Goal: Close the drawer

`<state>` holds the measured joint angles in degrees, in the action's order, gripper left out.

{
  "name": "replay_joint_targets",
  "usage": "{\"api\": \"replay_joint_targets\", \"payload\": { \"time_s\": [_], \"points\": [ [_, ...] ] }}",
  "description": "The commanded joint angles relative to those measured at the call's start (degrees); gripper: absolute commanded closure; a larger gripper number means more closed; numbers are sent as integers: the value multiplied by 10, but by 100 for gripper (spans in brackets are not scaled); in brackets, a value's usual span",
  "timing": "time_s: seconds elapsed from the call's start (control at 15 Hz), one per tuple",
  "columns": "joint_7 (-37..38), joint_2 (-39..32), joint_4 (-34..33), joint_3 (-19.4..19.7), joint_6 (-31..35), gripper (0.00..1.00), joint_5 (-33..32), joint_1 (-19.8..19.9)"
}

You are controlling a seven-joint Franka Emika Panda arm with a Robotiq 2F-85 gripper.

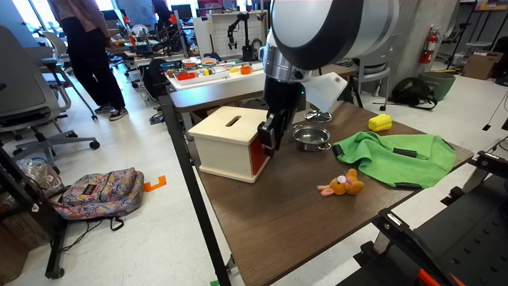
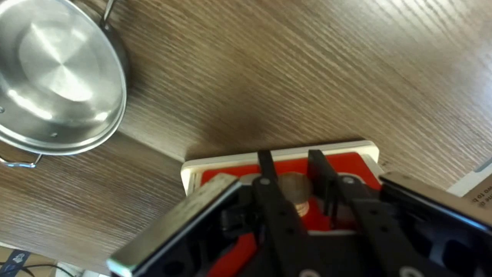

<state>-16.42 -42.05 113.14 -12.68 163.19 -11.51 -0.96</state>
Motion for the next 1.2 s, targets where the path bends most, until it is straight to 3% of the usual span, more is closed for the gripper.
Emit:
{"api": "replay_joint_targets", "payload": {
  "time_s": [0.0, 0.07, 0.13, 0.2, 0.6, 0.73, 1.13],
  "points": [
    [-1, -9, -37, 4, -18, 93, 10, -17],
    [0, -9, -37, 5, -21, 93, 11, -17],
    [-2, -9, -38, 4, -25, 48, 11, -15],
    [-1, -7, -35, 6, -24, 47, 11, -16],
    [-1, -1, -31, 10, -22, 5, 9, -16],
    [0, 3, -23, 11, -20, 0, 8, -16],
    [1, 13, 9, 17, -15, 0, 6, -13]
  ]
}}
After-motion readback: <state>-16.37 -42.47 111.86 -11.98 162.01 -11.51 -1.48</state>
